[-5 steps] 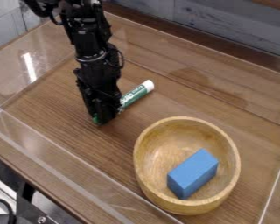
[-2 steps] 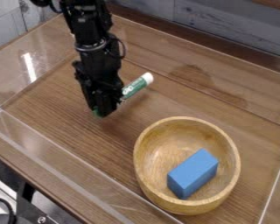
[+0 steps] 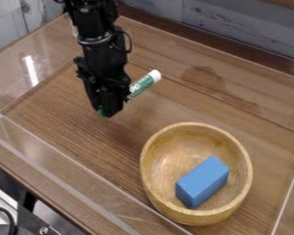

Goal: Put the green marker in the brown bowl

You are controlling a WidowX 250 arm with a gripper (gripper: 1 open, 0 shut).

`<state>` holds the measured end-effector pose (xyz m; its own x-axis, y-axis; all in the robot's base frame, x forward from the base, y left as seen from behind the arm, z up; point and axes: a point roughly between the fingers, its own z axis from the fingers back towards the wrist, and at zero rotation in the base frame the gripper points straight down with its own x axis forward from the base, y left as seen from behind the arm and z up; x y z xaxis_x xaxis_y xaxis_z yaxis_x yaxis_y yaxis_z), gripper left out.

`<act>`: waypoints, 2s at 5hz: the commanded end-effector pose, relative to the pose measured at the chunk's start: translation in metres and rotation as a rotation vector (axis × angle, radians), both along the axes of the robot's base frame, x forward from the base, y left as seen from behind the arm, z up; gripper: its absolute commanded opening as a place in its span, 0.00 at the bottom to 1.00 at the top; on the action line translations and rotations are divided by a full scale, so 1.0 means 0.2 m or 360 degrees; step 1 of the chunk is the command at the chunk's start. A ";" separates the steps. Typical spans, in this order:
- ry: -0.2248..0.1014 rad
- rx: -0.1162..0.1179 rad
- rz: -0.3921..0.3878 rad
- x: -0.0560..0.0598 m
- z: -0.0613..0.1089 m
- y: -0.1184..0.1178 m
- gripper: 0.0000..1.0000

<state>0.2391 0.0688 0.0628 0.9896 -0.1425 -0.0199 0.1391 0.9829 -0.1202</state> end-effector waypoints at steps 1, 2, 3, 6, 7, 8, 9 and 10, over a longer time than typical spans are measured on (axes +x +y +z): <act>-0.0103 0.0023 -0.0009 0.04 0.11 -0.04 0.00; -0.0103 0.0014 -0.0014 0.03 0.13 -0.10 0.00; -0.0104 0.0007 -0.0026 0.01 0.15 -0.16 0.00; -0.0106 -0.0010 -0.0080 -0.05 0.20 -0.36 0.00; -0.0108 -0.0013 -0.0073 -0.06 0.20 -0.39 0.00; -0.0110 -0.0014 -0.0070 -0.06 0.21 -0.40 0.00; -0.0109 -0.0013 -0.0065 -0.06 0.21 -0.42 0.00; -0.0109 -0.0012 -0.0055 -0.07 0.21 -0.44 0.00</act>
